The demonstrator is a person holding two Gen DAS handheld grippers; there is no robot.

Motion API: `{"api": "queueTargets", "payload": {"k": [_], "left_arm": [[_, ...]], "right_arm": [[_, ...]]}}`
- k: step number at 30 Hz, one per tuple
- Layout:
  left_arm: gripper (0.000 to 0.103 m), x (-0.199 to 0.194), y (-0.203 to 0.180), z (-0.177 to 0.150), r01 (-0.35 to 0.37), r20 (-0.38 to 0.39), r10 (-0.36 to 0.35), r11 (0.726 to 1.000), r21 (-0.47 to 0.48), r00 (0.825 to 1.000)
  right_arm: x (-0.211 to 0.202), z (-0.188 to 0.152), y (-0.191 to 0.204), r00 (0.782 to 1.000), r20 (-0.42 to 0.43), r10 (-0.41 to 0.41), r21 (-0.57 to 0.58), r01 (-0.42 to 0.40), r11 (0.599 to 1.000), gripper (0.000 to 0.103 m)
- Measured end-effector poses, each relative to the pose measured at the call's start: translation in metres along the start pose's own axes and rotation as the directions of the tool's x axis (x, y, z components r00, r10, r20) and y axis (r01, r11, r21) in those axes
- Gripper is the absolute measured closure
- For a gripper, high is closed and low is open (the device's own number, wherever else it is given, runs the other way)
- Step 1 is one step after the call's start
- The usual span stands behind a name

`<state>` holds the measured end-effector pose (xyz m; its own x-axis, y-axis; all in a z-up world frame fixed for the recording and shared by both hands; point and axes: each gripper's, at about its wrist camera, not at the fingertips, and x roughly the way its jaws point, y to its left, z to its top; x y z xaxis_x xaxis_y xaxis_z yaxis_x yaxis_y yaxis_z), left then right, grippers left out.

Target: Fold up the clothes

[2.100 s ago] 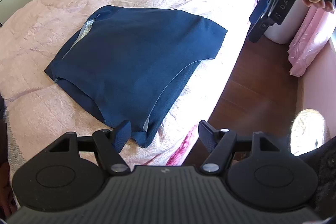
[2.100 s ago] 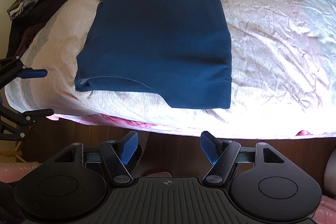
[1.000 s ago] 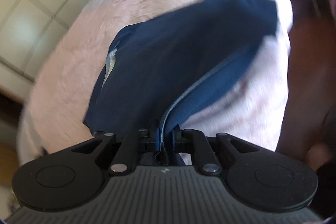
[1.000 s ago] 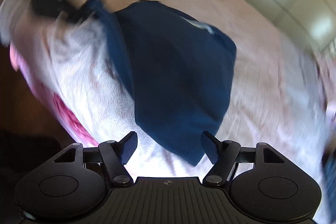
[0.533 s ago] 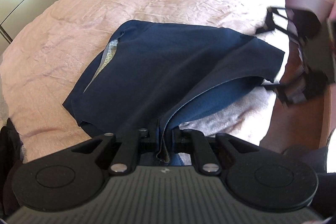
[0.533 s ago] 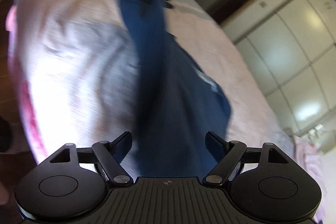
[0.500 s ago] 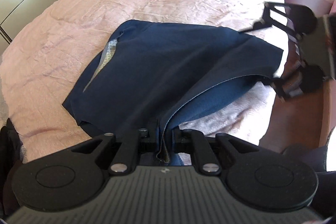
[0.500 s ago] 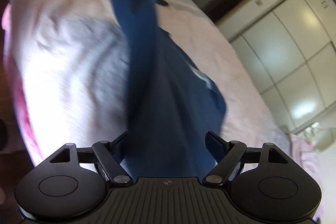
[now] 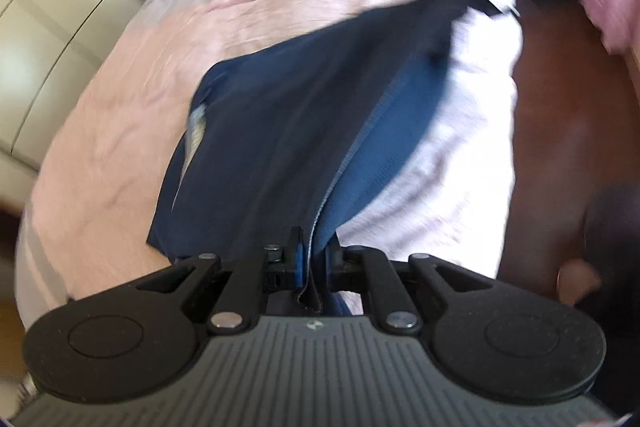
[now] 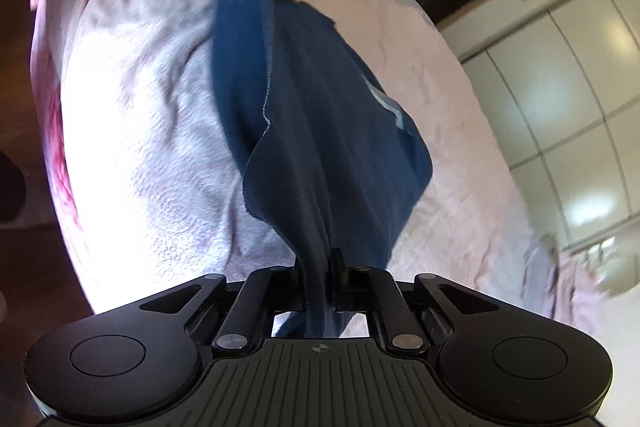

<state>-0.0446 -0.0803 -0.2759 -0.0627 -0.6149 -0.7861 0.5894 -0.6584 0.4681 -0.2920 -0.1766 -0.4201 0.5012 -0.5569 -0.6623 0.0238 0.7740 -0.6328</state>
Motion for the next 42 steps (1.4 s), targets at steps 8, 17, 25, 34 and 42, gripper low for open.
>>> {"api": "queueTargets", "payload": {"k": [8, 17, 25, 34, 42], "left_arm": [[0.097, -0.063, 0.001, -0.009, 0.116, 0.036, -0.115, 0.993, -0.035, 0.993], [0.096, -0.051, 0.127, -0.001, 0.225, 0.055, -0.218, 0.937, -0.266, 0.974], [0.093, 0.099, 0.249, -0.013, 0.324, 0.013, -0.356, 0.834, -0.446, 0.934], [0.083, 0.191, 0.286, -0.066, 0.250, -0.064, -0.373, 0.731, -0.635, 0.926], [0.065, 0.162, 0.300, -0.120, 0.187, 0.030, -0.355, 0.417, -0.889, 0.934]], "right_arm": [[-0.076, 0.027, -0.041, 0.990, -0.010, 0.138, 0.007, -0.138, 0.990, 0.097], [-0.088, 0.089, -0.137, 0.954, -0.019, 0.299, -0.011, -0.299, 0.954, 0.097], [0.071, 0.118, -0.250, 0.859, -0.101, 0.503, 0.160, -0.485, 0.860, 0.097], [0.215, 0.088, -0.271, 0.774, -0.138, 0.618, 0.444, -0.509, 0.737, 0.039], [0.211, 0.027, -0.308, 0.773, 0.084, 0.629, 0.825, -0.408, 0.392, 0.036]]}}
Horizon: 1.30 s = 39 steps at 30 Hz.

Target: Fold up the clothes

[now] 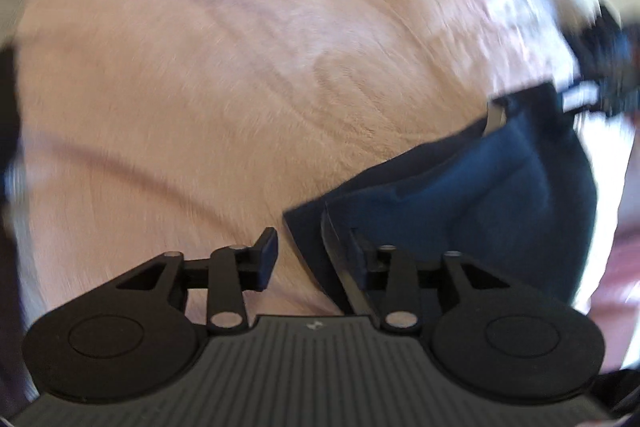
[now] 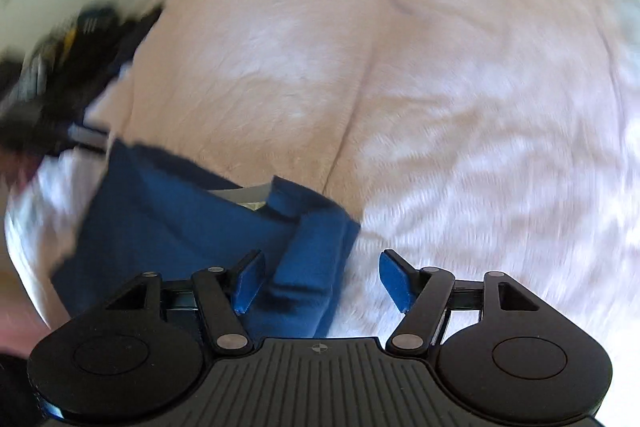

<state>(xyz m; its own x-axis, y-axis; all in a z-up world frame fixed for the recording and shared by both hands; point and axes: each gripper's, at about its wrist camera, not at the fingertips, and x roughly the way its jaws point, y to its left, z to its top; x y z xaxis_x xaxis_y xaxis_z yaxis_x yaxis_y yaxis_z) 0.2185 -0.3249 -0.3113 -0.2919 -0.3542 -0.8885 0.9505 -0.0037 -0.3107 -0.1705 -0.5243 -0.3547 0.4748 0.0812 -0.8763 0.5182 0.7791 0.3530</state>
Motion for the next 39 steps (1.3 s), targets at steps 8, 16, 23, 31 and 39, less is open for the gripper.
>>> {"api": "queueTargets", "payload": {"k": [8, 16, 23, 31, 39], "left_arm": [[0.075, 0.036, -0.019, -0.014, 0.026, 0.028, -0.023, 0.992, -0.123, 0.999], [0.099, -0.009, -0.035, -0.015, -0.031, 0.099, 0.039, 0.996, -0.080, 0.994], [0.098, 0.045, -0.010, -0.013, -0.062, 0.021, 0.065, 0.989, -0.131, 0.998], [0.085, 0.017, -0.014, -0.009, -0.180, 0.029, 0.183, 0.980, -0.087, 0.983], [0.085, 0.018, -0.111, 0.019, 0.032, 0.053, -0.046, 0.969, 0.245, 0.998]], "right_arm": [[0.019, -0.033, -0.027, 0.981, 0.120, 0.152, 0.298, -0.181, 0.937, 0.037], [0.006, -0.029, -0.016, 0.971, 0.169, 0.169, 0.310, -0.215, 0.926, 0.093], [0.059, -0.019, -0.044, 0.979, 0.126, 0.162, 0.434, -0.201, 0.878, 0.092], [0.016, -0.049, -0.037, 0.971, 0.219, 0.096, 0.431, -0.184, 0.883, 0.053], [-0.005, -0.127, -0.014, 0.940, 0.254, 0.229, 0.417, -0.319, 0.851, 0.052]]}}
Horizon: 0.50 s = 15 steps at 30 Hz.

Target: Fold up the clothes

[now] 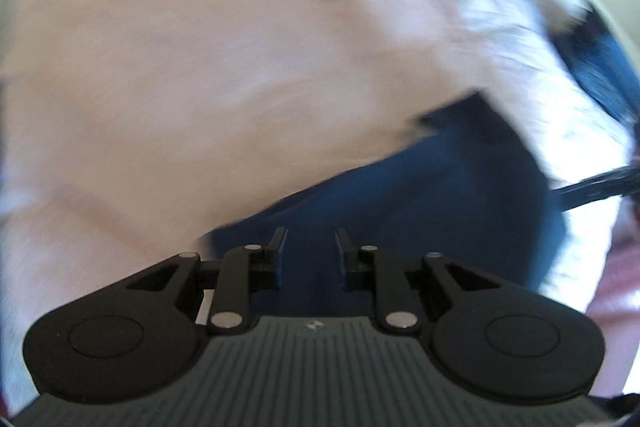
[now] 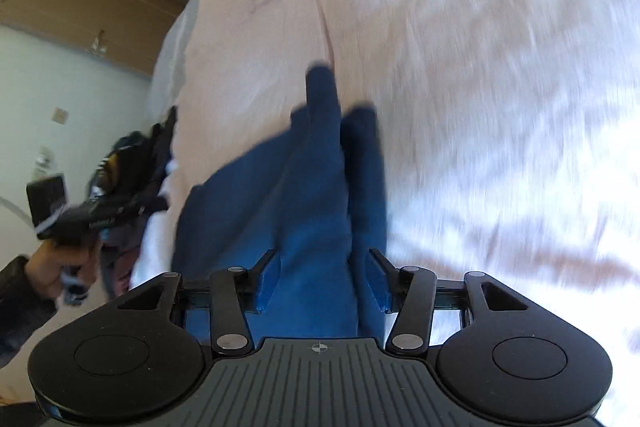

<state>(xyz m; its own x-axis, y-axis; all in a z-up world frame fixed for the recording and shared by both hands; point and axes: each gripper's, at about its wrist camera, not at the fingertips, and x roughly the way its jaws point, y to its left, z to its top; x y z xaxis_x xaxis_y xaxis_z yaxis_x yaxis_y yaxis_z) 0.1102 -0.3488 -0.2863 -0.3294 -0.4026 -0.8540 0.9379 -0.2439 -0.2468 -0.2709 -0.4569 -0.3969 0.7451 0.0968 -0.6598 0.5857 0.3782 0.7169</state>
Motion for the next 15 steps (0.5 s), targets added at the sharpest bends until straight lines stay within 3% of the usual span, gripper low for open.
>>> {"api": "queueTargets", "payload": {"k": [3, 6, 7, 8, 9, 11, 13, 15], "left_arm": [[0.085, 0.035, -0.040, 0.029, 0.132, -0.012, -0.131, 0.985, 0.112, 0.991], [0.085, 0.081, -0.080, 0.054, 0.231, -0.077, -0.219, 0.945, 0.233, 0.973], [0.085, 0.097, -0.091, 0.058, 0.231, -0.108, -0.209, 0.934, 0.274, 0.972], [0.086, 0.113, -0.102, 0.059, 0.198, -0.140, -0.159, 0.923, 0.330, 0.977], [0.089, 0.126, -0.110, 0.057, 0.157, -0.163, -0.098, 0.903, 0.399, 0.982], [0.088, 0.143, -0.118, 0.052, 0.164, -0.205, -0.076, 0.876, 0.454, 0.976], [0.087, 0.148, -0.119, 0.048, 0.152, -0.206, -0.059, 0.866, 0.476, 0.977], [0.088, 0.146, -0.123, 0.051, 0.136, -0.210, -0.037, 0.867, 0.479, 0.977]], "right_arm": [[0.012, -0.017, -0.011, 0.995, 0.017, 0.093, 0.018, -0.094, 0.995, 0.052], [0.030, -0.020, -0.014, 0.989, 0.009, 0.148, 0.013, -0.148, 0.989, 0.053], [0.035, -0.021, -0.017, 0.986, 0.007, 0.164, 0.013, -0.164, 0.986, 0.053], [0.036, -0.021, -0.019, 0.985, 0.000, 0.170, 0.019, -0.170, 0.985, 0.070], [0.036, -0.023, -0.020, 0.986, -0.006, 0.169, 0.016, -0.169, 0.986, 0.080], [0.028, -0.035, -0.018, 0.986, -0.026, 0.166, 0.008, -0.165, 0.986, 0.085], [0.020, -0.058, -0.024, 0.987, -0.038, 0.153, 0.008, -0.153, 0.988, 0.085], [0.018, -0.072, -0.039, 0.985, 0.011, 0.173, 0.074, -0.173, 0.982, 0.086]]}}
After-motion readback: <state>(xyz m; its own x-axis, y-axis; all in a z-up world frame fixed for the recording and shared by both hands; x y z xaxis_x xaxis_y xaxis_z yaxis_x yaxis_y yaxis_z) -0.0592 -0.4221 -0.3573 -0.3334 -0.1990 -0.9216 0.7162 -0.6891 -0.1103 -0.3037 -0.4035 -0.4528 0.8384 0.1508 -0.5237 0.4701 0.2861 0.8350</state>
